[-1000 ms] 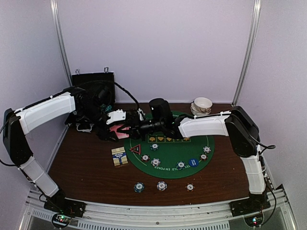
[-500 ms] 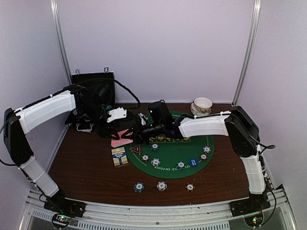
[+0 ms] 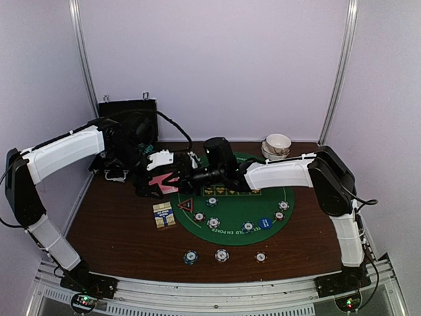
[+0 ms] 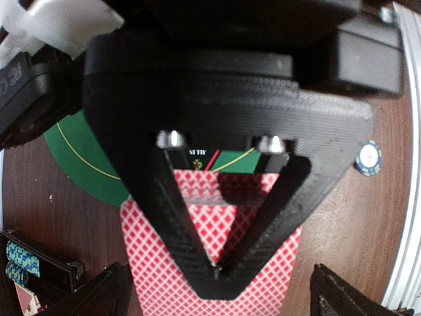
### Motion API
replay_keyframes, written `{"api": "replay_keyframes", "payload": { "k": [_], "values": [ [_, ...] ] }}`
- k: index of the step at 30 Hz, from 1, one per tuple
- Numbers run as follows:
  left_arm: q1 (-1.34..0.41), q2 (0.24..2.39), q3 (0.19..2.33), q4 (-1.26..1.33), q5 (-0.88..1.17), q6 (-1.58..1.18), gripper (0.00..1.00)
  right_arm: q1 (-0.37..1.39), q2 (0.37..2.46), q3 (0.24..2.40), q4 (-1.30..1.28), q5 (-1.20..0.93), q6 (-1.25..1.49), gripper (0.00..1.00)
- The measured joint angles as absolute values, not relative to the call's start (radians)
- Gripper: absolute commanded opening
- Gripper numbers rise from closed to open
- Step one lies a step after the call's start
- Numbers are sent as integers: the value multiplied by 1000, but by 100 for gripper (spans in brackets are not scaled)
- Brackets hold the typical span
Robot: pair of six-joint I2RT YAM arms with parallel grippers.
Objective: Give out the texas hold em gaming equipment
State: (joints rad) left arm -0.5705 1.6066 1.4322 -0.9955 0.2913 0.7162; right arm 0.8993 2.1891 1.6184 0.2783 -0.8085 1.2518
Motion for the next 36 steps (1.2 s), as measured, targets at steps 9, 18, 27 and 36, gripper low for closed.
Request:
{"api": "replay_keyframes", "payload": {
  "k": [9, 18, 27, 36],
  "values": [
    [-570, 1631, 1432, -995, 271, 731, 87, 903, 2189, 1618, 318, -820, 1283, 0],
    [-572, 1631, 1432, -990, 255, 748, 70, 902, 2190, 1620, 281, -816, 1256, 5],
    [-573, 1632, 1432, -988, 243, 747, 88, 903, 2190, 1643, 223, -798, 1207, 2],
    [-573, 1638, 1432, -971, 239, 723, 98, 904, 2192, 1644, 228, -793, 1225, 0]
  ]
}}
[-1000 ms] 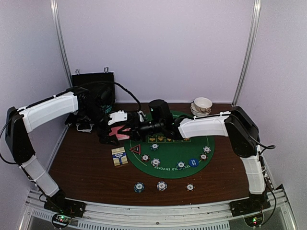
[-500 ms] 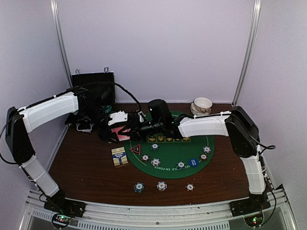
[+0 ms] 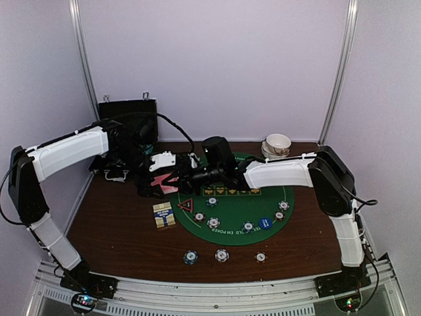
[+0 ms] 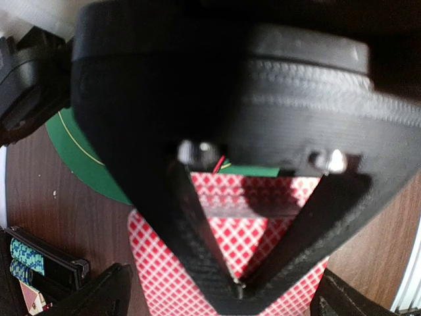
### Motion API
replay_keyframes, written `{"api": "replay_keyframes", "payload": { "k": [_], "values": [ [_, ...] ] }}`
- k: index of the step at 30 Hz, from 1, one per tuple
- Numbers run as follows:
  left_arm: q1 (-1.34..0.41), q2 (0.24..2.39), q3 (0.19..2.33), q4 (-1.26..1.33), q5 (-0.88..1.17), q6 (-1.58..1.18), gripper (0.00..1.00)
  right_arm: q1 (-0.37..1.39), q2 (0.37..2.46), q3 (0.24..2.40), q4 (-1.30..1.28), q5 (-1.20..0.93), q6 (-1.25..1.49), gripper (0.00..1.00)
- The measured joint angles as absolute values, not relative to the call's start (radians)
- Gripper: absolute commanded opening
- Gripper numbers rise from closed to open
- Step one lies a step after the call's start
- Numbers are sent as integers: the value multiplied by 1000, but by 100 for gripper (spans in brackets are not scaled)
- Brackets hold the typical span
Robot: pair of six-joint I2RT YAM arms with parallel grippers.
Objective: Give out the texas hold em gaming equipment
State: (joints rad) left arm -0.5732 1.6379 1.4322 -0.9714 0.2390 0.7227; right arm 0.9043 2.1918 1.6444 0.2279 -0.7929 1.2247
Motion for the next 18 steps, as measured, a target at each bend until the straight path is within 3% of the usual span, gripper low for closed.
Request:
{"api": "replay_keyframes", "payload": {
  "k": [8, 18],
  "values": [
    [-573, 1644, 1433, -965, 241, 723, 93, 905, 2192, 1644, 237, -793, 1246, 0],
    [-573, 1650, 1433, -968, 247, 723, 97, 905, 2199, 1643, 258, -802, 1264, 0]
  ]
}}
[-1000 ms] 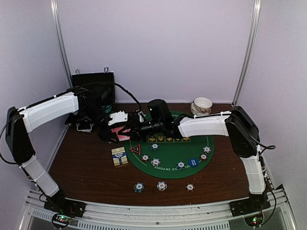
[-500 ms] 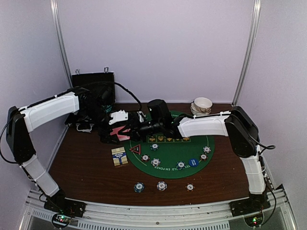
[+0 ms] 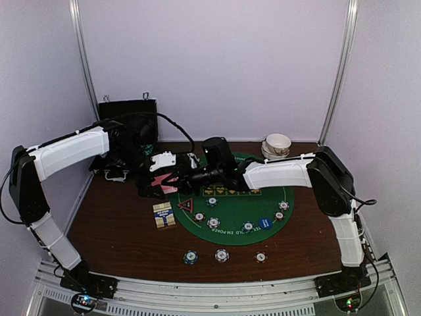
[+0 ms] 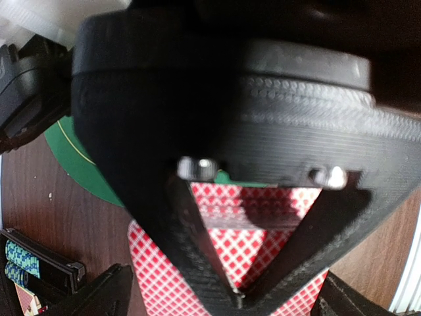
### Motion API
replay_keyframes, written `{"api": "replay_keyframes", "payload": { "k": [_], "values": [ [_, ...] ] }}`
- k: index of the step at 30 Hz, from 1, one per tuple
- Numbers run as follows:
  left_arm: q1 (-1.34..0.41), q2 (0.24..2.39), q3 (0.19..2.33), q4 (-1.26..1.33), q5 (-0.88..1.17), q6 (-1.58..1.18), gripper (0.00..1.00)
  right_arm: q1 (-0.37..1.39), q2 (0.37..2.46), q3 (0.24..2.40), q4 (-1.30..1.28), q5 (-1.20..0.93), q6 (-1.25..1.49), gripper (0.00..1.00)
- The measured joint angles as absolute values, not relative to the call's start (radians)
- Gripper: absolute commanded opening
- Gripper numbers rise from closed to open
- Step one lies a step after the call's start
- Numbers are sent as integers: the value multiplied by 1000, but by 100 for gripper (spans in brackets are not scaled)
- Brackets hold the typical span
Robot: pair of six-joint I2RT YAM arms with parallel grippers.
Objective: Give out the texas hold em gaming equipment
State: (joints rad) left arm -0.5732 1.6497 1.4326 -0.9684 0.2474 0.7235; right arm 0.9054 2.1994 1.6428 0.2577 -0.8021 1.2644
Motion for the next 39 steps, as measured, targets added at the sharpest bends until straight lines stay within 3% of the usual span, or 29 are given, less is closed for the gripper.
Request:
{"api": "replay_keyframes", "payload": {
  "k": [27, 39],
  "values": [
    [-573, 1651, 1449, -952, 213, 672, 97, 905, 2200, 1634, 287, -806, 1264, 0],
    [-573, 1545, 1470, -933, 203, 629, 98, 900, 2196, 1615, 302, -805, 1230, 0]
  ]
}}
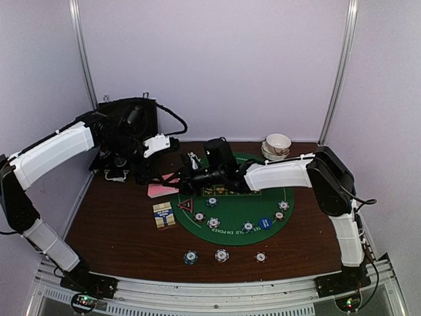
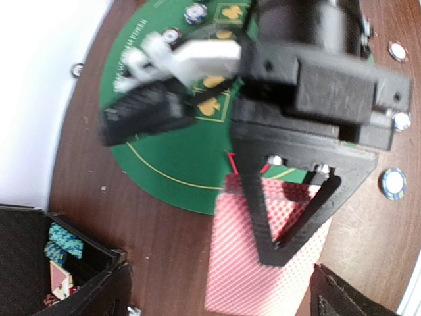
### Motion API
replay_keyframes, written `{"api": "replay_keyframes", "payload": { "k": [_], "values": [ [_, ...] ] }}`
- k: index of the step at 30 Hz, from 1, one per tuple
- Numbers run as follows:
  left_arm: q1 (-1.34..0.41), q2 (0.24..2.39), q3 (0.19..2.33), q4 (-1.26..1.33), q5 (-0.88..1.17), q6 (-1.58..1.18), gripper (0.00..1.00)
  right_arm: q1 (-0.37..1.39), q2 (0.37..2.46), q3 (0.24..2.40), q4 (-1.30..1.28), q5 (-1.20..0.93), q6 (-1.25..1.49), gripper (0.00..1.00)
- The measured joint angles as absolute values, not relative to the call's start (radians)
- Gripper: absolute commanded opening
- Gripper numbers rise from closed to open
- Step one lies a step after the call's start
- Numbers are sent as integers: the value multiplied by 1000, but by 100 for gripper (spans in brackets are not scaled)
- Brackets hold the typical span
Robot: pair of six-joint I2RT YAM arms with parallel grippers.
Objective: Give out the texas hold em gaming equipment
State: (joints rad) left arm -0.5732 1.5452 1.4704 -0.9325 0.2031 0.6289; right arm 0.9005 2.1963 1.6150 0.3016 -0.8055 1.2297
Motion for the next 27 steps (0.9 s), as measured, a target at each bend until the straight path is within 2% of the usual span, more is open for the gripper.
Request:
{"api": "replay_keyframes", "payload": {
  "k": [7, 27],
  "values": [
    [-573, 1505, 1457, -912, 202, 615, 98, 900, 2194, 1601, 282, -805, 1217, 0],
    [-573, 1567, 1409, -937, 255, 662, 98, 904, 2165, 1607, 267, -788, 1212, 0]
  ]
}}
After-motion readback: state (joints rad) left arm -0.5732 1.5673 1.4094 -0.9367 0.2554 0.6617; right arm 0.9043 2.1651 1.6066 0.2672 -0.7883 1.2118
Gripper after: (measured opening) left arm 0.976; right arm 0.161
